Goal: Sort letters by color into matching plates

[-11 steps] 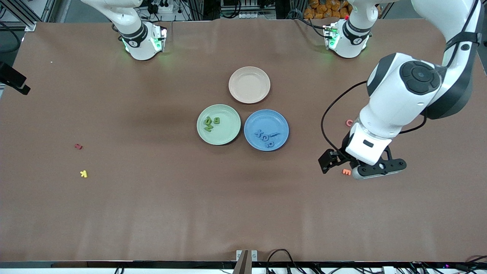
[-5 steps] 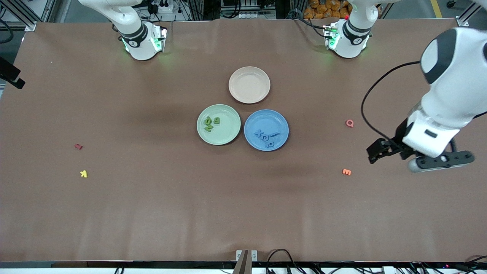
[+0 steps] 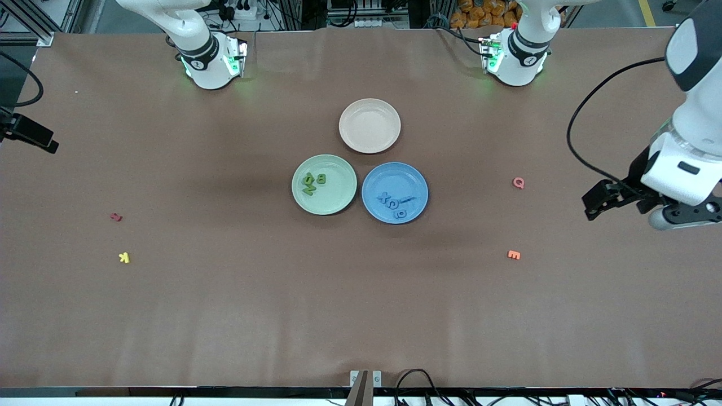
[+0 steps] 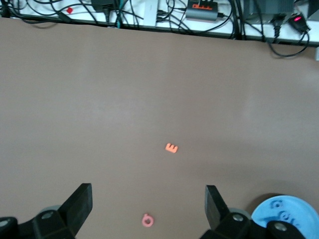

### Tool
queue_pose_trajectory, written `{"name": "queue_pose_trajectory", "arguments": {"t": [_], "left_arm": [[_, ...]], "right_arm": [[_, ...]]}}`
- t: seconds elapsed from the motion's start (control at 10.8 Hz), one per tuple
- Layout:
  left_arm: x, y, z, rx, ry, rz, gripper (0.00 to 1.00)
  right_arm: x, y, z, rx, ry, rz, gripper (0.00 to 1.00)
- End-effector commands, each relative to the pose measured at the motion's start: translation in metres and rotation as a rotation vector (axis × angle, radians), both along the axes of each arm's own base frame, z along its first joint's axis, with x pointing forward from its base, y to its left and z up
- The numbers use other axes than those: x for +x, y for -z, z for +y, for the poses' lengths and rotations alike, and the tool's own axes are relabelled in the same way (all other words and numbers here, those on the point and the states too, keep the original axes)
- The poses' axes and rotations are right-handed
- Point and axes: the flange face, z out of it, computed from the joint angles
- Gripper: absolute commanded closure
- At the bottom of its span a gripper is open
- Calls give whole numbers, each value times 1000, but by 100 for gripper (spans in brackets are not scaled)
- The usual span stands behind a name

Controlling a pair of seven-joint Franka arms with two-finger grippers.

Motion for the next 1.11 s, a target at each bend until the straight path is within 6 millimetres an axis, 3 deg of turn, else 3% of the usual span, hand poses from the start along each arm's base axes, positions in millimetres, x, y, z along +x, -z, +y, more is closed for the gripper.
{"name": "queue_pose_trajectory", "arguments": {"t": [0.0,0.37,0.56,1.02], "left_arm": [[-33,-9,14,21,18,21,0],[-54,-13,39,11,-16,31,0],[-63,-8,58,-83,-59,47,0],[-90,12,61,-78,-29,49,0]], "right_arm": [[3,12,-2,11,-11,-26,0],[5,15,-2,11,-13,-29,0],[6,15,-1,10,-15,-38,0],[15,22,4,8,-24,-49,0]]}}
